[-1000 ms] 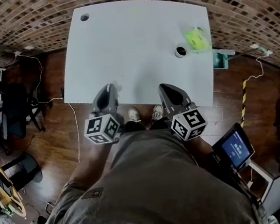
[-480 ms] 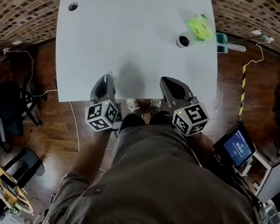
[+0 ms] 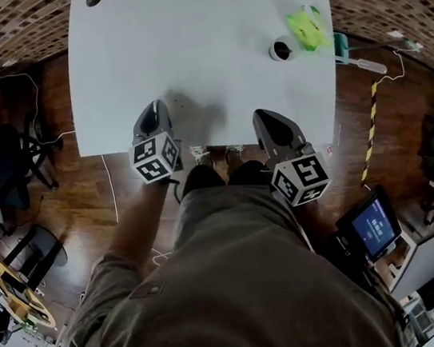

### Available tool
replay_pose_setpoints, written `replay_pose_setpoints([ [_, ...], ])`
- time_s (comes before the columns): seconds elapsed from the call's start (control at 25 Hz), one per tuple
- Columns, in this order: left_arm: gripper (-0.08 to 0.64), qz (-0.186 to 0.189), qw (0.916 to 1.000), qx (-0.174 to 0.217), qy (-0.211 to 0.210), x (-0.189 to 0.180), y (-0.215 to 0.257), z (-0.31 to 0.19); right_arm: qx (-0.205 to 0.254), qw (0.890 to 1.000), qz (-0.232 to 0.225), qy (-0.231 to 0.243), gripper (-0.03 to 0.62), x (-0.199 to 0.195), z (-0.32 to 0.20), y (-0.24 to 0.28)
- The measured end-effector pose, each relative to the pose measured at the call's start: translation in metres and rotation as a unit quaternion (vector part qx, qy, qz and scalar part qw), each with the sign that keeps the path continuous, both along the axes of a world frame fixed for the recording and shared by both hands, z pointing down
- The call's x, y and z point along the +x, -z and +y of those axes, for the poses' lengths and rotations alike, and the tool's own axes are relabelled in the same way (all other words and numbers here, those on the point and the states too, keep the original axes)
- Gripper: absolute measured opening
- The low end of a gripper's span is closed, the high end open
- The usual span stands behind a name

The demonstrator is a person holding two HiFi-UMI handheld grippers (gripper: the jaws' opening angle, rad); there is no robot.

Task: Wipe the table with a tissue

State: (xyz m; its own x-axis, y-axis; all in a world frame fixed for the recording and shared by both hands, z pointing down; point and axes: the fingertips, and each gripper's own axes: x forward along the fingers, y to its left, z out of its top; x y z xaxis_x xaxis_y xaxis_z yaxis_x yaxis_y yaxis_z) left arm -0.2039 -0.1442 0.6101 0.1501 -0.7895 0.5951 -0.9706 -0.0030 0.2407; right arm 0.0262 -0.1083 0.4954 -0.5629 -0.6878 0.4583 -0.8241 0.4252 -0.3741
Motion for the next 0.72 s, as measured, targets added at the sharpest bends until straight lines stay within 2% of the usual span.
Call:
replay_pose_setpoints([
  [0.32, 0.038, -0.064, 0.9955, -0.051, -0.047, 0.014, -0.022, -0.001, -0.005, 1.000, -0.005, -0.013, 0.012, 0.009, -0.003, -0.002],
  [0.72, 0.038, -0.085, 0.9884, -0.070, -0.104, 0.050, -0.026, -0.013, -0.001, 0.999, -0.007, -0.037, 0.012, 0.035, -0.007, 0.001],
])
